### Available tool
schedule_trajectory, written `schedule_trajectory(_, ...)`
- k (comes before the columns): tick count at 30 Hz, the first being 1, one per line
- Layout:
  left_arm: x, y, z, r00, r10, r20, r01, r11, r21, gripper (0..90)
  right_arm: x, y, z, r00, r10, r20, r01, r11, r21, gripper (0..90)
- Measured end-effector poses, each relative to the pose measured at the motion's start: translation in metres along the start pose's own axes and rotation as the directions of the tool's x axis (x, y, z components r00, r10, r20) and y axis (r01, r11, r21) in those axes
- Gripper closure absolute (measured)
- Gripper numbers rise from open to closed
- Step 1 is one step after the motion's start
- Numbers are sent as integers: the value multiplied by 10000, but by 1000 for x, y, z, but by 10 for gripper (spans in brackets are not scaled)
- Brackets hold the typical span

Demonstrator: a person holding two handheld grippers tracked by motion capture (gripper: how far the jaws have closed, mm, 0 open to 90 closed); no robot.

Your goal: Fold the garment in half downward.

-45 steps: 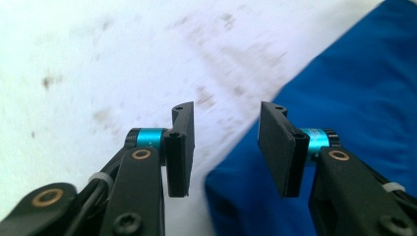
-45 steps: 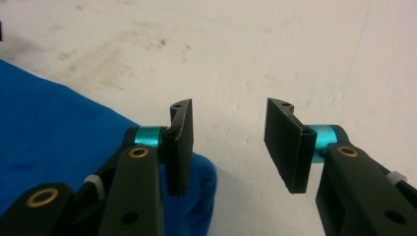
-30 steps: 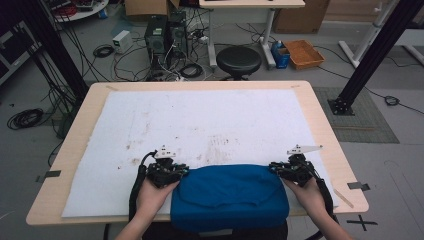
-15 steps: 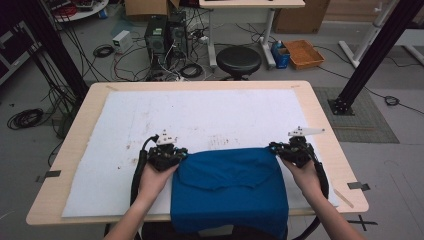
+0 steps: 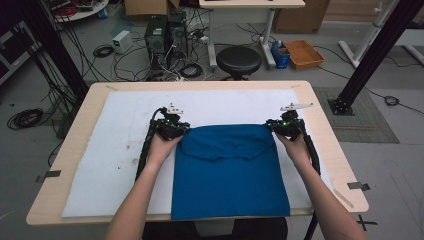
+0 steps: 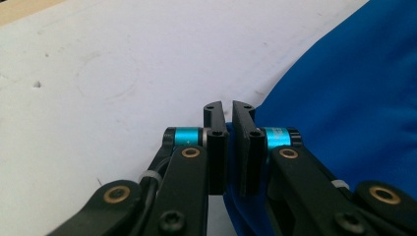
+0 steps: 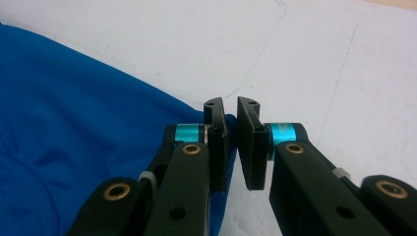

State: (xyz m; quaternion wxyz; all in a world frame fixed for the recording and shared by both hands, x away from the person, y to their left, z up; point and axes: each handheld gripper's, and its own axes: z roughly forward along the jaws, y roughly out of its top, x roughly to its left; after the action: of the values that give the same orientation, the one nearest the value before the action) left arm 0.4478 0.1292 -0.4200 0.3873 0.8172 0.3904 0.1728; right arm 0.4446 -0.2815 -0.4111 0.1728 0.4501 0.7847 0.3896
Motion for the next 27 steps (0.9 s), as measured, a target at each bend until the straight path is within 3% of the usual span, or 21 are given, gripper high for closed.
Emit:
schedule_trajectory(4,0,0,5,9998,96,-172,-96,10000,-24,810,-3,2,7,9999,-25,98,24,10000,93,818)
schedule_trajectory(6,0,0,3,9987,-200,-458,203,9998,69,641,-2,1,7,9998,-29,208,27,9999,107,763)
schedule_trajectory(9,0,-5,-9,9970,-406,-653,383,9986,-368,574,-2,-2,-1,9989,-68,455,75,9999,-143,699)
schedule_trajectory(13,-7,-16,-29,9944,-801,-692,749,9944,-740,558,2,-7,-20,9972,-94,736,126,9990,-436,624)
schedule_trajectory(15,-12,-25,-38,9930,-1037,-567,1001,9929,-639,556,6,-12,-31,9967,-74,808,139,9967,-797,624)
schedule_trajectory(17,-20,-34,-44,9891,-1373,-533,1353,9900,-389,558,10,-19,-39,9971,24,760,38,9967,-814,624)
schedule_trajectory(19,-26,-44,-45,9835,-1799,-182,1793,9833,-326,563,15,-27,-44,9981,173,594,-127,9970,-769,624)
schedule_trajectory(23,-34,-54,-41,9729,-2314,-39,2314,9729,37,581,21,-43,-43,9979,482,438,-465,9981,-392,626)
schedule_trajectory(27,-38,-53,-34,9705,-2409,44,2409,9705,138,625,22,-50,-32,9975,561,437,-564,9984,51,625)
